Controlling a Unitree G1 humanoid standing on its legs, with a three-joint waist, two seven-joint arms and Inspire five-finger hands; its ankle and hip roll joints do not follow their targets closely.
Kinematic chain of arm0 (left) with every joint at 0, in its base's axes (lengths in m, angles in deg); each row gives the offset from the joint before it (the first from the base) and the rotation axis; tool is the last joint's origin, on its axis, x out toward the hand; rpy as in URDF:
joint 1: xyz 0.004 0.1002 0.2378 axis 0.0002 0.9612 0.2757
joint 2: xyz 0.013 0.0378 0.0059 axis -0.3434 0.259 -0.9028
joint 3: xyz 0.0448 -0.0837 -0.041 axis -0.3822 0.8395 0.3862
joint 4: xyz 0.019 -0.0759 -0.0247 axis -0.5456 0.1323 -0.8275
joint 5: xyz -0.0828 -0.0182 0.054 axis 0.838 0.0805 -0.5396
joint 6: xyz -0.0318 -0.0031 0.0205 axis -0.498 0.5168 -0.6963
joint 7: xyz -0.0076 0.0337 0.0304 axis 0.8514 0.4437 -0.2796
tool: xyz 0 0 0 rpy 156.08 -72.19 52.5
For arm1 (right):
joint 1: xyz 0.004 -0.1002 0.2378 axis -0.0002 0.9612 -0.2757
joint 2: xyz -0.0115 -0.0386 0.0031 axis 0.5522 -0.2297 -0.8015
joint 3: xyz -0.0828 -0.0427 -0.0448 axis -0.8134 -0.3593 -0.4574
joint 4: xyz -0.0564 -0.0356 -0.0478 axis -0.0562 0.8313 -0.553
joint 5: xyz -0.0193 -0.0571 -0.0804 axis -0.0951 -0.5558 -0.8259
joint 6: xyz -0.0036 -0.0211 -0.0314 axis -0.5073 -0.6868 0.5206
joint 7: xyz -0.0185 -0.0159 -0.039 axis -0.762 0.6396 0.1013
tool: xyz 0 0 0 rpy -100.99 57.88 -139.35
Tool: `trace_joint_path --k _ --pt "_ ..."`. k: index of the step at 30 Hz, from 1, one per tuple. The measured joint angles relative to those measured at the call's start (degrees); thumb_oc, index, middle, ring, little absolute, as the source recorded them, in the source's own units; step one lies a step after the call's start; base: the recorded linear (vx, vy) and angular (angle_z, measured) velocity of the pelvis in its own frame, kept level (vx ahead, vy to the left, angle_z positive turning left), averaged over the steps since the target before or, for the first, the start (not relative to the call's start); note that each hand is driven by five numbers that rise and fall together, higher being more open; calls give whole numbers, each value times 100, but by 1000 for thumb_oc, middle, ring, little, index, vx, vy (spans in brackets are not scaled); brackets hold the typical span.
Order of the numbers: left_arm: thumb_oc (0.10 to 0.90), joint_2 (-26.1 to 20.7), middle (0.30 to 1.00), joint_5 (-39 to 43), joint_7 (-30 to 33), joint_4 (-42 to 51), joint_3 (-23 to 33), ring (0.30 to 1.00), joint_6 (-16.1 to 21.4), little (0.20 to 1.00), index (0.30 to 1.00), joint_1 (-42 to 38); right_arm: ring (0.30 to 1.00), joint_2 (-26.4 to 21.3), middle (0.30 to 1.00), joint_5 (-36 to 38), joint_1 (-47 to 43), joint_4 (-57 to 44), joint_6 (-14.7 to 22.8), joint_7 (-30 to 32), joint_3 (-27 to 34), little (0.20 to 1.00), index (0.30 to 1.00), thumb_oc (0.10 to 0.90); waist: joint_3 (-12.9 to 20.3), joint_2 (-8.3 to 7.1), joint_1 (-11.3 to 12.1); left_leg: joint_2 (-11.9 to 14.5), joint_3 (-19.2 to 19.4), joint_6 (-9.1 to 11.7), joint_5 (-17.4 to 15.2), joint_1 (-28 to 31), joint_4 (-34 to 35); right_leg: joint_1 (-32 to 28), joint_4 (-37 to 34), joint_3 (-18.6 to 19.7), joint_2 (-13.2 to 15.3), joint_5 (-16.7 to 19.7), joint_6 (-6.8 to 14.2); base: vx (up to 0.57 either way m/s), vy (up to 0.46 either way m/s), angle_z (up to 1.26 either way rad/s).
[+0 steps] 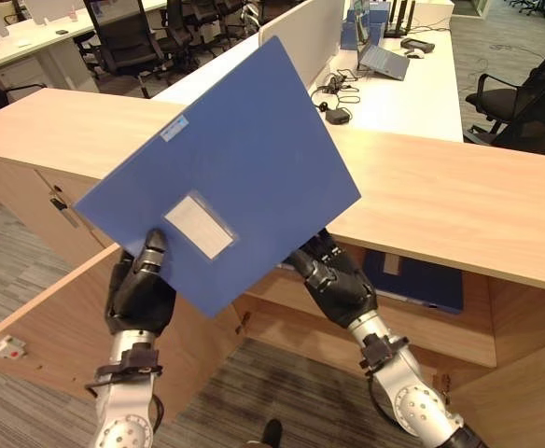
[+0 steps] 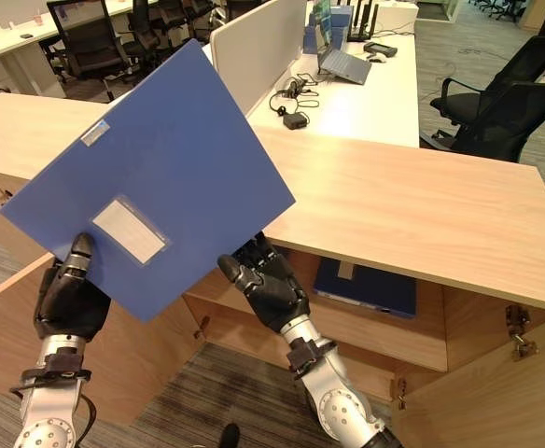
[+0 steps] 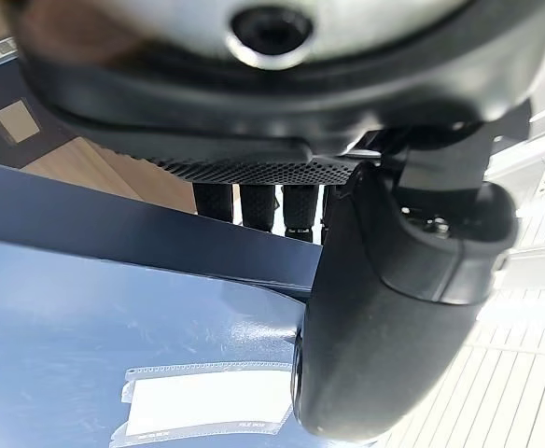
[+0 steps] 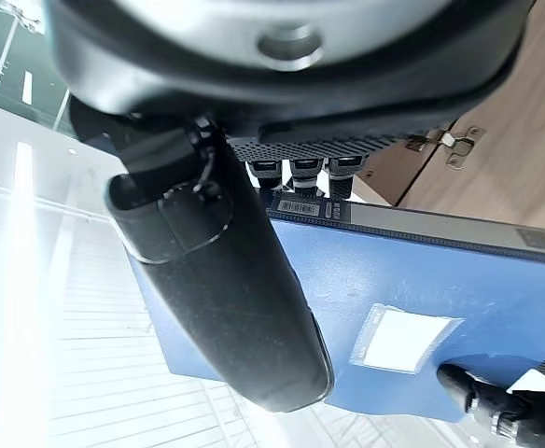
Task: Put the empty folder in the office cabinet
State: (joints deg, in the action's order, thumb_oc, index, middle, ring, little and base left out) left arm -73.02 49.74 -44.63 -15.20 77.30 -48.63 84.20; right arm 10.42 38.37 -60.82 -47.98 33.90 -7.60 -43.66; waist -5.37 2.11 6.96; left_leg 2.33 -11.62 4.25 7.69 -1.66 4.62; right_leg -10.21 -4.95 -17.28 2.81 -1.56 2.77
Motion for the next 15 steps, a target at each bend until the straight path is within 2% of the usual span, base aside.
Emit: trace_joint_path --k 6,15 --pt "400 5 300 -53 29 6 -424 300 31 300 300 -231 900 7 900 12 -69 16 220 75 -33 900 900 800 -2 -5 -5 -1 -2 0 2 0 0 -1 1 -2 0 1 0 0 0 0" --pt "400 22 300 -194 29 6 -768 300 -54 300 300 -491 900 53 900 113 -71 79 208 180 -236 900 900 800 -18 -43 -40 3 9 1 3 15 -1 -6 1 7 -2 2 0 0 0 0"
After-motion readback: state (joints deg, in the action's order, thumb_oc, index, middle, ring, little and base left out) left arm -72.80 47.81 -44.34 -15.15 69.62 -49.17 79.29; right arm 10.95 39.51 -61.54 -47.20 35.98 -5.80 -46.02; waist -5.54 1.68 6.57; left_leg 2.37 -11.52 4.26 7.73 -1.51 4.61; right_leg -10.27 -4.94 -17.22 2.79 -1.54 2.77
